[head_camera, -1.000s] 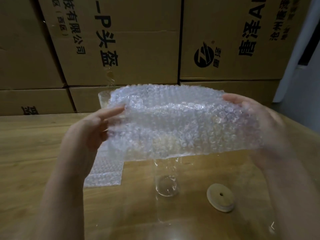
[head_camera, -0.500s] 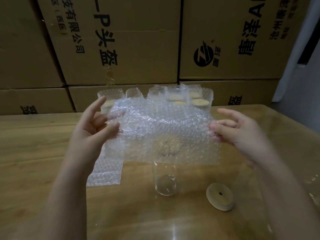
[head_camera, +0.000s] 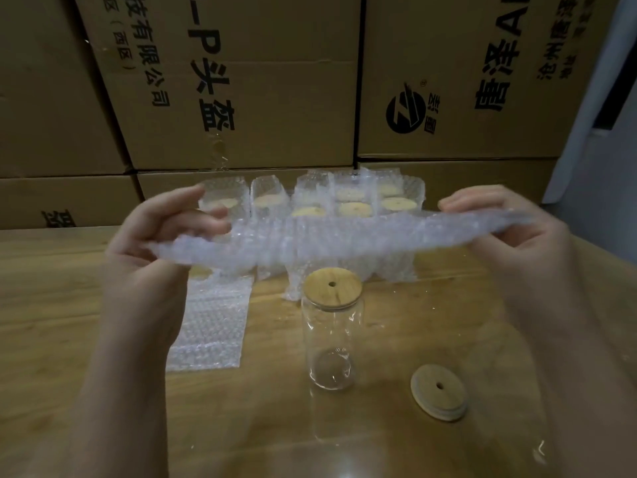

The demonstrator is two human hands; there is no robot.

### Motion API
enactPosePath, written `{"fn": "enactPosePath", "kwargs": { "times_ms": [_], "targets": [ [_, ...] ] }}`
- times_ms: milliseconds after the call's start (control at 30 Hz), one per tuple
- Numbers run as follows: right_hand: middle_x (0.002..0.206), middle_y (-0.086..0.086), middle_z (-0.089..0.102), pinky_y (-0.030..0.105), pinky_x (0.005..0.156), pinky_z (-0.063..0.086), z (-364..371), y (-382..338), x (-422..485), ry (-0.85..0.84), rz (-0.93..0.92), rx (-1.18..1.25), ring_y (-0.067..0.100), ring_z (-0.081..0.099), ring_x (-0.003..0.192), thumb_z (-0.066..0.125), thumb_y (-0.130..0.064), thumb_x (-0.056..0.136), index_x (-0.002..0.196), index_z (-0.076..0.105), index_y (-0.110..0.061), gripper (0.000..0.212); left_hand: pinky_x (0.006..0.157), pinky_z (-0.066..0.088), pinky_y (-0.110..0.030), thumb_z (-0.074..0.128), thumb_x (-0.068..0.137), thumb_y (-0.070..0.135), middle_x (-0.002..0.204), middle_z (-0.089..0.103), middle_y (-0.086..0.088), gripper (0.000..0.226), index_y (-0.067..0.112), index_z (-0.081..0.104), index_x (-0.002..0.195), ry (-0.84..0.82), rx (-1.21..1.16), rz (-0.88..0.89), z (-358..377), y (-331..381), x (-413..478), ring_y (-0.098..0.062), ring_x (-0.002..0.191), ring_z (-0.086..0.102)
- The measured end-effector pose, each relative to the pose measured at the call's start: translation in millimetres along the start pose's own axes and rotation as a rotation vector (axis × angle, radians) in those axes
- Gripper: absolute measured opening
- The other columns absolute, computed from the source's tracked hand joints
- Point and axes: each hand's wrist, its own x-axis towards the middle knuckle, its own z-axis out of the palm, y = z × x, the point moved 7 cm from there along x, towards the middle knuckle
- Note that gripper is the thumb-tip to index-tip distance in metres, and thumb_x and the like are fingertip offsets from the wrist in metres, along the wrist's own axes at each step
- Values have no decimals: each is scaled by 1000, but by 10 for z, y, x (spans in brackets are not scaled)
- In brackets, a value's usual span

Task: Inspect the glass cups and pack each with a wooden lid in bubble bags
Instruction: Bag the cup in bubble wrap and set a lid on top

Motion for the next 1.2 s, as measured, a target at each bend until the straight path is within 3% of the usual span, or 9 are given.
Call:
{"fn": "enactPosePath", "kwargs": {
  "times_ms": [67,167,233,333,467,633,733,900,1200],
  "targets": [
    [87,3,69,47,72,54,41,33,-22,-35,67,-52,36,61,83,71,-33,80,89,71,-35,9,88,54,-29,73,75,17,90,74,9,34,34,69,103,42,70,-60,-63,-86,-16,-14,96,68],
    [83,-5,70,27,70,53,196,24,-43,-142,119,-34,20,64,80,67,-46,70,83,71,-33,20,80,54,-29,68,85,19,93,69,7,19,36,64,94,188,325,-208,-178,-237,-54,-14,92,65],
    [81,-4,69,31,71,52,273,26,-49,-145,136,-5,22,63,80,67,-46,67,81,69,-29,22,66,49,-30,66,88,26,90,66,2,9,28,57,90,172,583,-343,-188,-324,-76,-17,85,65],
    [79,3,65,39,70,50,339,31,-77,-68,142,22,29,60,80,67,-45,69,80,65,-27,22,53,38,-28,61,88,39,71,66,3,21,21,54,81,105,847,-396,-122,-273,-104,-4,61,64],
    [76,11,58,41,65,49,422,36,-144,58,166,68,31,56,74,67,-46,71,75,57,-24,24,52,47,-25,58,76,55,62,68,5,41,13,59,72,-109,696,-380,232,-32,-123,-5,51,64],
    [61,-11,45,17,53,38,669,38,-237,-17,188,129,5,42,58,72,-38,75,68,49,-30,25,67,55,-20,63,71,61,101,63,20,32,40,59,95,-604,571,-275,952,80,-359,0,88,65],
    [62,-12,50,20,56,44,767,17,-254,-106,192,169,7,49,59,71,-32,82,69,51,-32,24,71,53,-21,61,68,62,109,50,27,39,45,46,100,-554,733,-137,1071,105,-377,7,99,56],
    [79,-5,68,18,63,51,865,-35,-271,-217,190,276,6,65,74,61,-20,88,79,62,-37,20,67,55,-26,62,76,48,103,56,22,32,37,49,104,-456,723,-71,1114,132,-355,4,94,59],
    [66,-11,58,14,58,44,836,0,-272,-165,205,178,0,54,62,73,-27,80,73,59,-31,17,69,54,-24,63,74,46,100,56,22,44,39,45,114,-500,767,-146,1122,10,-386,6,94,56]
  ]
}}
